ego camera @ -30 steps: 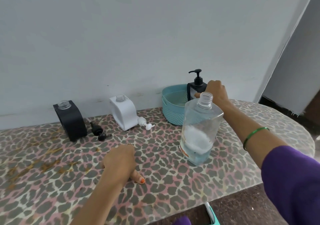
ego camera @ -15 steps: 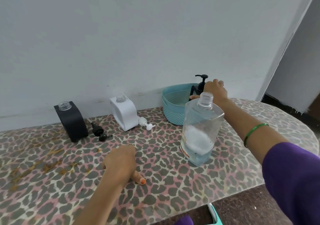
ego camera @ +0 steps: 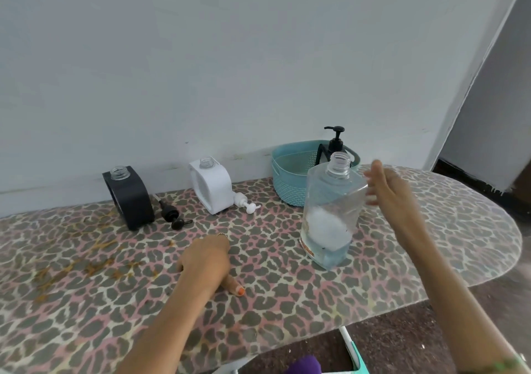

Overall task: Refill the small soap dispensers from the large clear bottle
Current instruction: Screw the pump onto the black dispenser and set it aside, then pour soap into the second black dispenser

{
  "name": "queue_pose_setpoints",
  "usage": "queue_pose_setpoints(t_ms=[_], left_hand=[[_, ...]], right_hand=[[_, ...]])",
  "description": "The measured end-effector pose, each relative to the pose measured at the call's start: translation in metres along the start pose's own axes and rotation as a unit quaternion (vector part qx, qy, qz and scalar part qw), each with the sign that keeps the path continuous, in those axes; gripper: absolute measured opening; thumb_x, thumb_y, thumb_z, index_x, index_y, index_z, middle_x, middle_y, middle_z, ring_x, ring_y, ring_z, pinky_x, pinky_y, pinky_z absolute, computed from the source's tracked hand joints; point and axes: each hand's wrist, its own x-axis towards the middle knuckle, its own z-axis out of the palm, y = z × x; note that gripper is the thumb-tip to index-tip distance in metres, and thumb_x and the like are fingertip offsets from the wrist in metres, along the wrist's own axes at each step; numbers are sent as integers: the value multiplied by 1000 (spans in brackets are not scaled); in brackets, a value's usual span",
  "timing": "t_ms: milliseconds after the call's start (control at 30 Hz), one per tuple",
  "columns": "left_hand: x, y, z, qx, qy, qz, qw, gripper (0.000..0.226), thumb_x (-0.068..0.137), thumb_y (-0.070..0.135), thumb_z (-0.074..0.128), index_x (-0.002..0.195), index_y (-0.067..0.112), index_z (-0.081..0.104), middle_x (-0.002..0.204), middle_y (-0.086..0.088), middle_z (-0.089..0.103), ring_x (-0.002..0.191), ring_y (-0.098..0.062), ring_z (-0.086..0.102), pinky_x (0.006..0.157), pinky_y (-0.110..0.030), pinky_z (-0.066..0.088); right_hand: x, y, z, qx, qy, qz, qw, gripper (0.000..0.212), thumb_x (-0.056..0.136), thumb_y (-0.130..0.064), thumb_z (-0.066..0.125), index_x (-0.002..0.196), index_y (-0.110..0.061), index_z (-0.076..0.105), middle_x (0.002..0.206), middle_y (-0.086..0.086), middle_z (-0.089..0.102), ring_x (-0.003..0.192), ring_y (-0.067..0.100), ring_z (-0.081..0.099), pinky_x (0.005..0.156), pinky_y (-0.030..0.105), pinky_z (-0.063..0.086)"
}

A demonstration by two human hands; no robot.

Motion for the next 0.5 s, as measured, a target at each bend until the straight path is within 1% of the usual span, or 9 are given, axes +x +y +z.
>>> queue_pose_setpoints(t_ms=[33, 67, 100, 133, 200, 267, 333, 400, 500], left_hand=[[0, -1, 1, -2, 11, 0, 1000, 65, 69, 39, 81, 120, 16, 46, 110, -2, 51, 108, -24, 51, 97, -46, 45], [-1, -2, 2, -2, 22, 1, 1000, 59, 73, 36, 79, 119, 17, 48, 107, -2, 51, 106, -23, 51, 96, -46, 46], [-1, -2, 3, -1, 27, 3, 1000, 55, 74, 36, 78, 117, 17, 49, 105, -2, 51, 104, -22, 52, 96, -45, 46], [-2, -3, 3, 1, 29, 5, 1000, 55, 74, 38, 78, 116, 17, 49, 104, -1, 52, 102, -21, 52, 95, -44, 47], [-5, -3, 3, 0, 26, 10, 1000, 62, 68, 43, 80, 115, 16, 49, 104, -1, 54, 101, -21, 54, 94, -42, 47], [-9, -4, 1, 4, 21, 15, 1000, 74, 60, 52, 81, 116, 16, 48, 110, -3, 55, 103, -22, 54, 95, -41, 47], [-14, -4, 0, 19, 21, 24, 999, 81, 58, 57, 79, 119, 16, 46, 116, -4, 54, 106, -23, 53, 97, -42, 46], [-17, -5, 0, 23, 29, 33, 999, 81, 59, 58, 78, 120, 16, 47, 114, -3, 55, 105, -22, 53, 97, -41, 46], [-22, -8, 0, 16, 46, 45, 998, 79, 60, 59, 77, 119, 16, 48, 112, -3, 55, 105, -22, 52, 97, -40, 46]], right_hand=[[-21, 2, -1, 30, -21, 1, 999, 95, 76, -84, 30, 107, 1, 58, 94, 15, 66, 86, 27, 65, 68, 30, 54], [-38, 5, 1, 41, -46, 9, 998, 99, 67, -91, 32, 111, -6, 55, 99, 5, 64, 90, 18, 65, 69, 23, 52], [-54, 7, 4, 46, -71, 14, 996, 102, 59, -95, 36, 117, -13, 51, 106, -4, 61, 94, 11, 62, 72, 20, 50], [-64, 10, 9, 49, -93, 17, 994, 102, 55, -94, 43, 124, -19, 44, 114, -9, 56, 99, 9, 59, 78, 21, 50], [-72, 14, 19, 73, -114, 22, 991, 103, 56, -80, 66, 136, -23, 36, 127, -12, 51, 111, 8, 56, 91, 28, 49], [-72, 13, 29, 75, -103, 13, 992, 97, 59, -59, 80, 137, -26, 33, 125, -16, 51, 111, 3, 55, 96, 28, 47], [-69, 9, 38, 54, -77, 7, 996, 94, 59, -55, 82, 135, -25, 37, 121, -13, 56, 109, 5, 57, 96, 33, 49], [-69, 6, 44, 39, -56, 1, 998, 88, 62, -53, 82, 134, -23, 42, 120, -7, 59, 108, 11, 58, 95, 37, 50], [-72, -3, 50, 34, -44, -16, 998, 71, 69, -37, 82, 129, -29, 44, 113, -8, 59, 103, 11, 57, 89, 33, 49]])
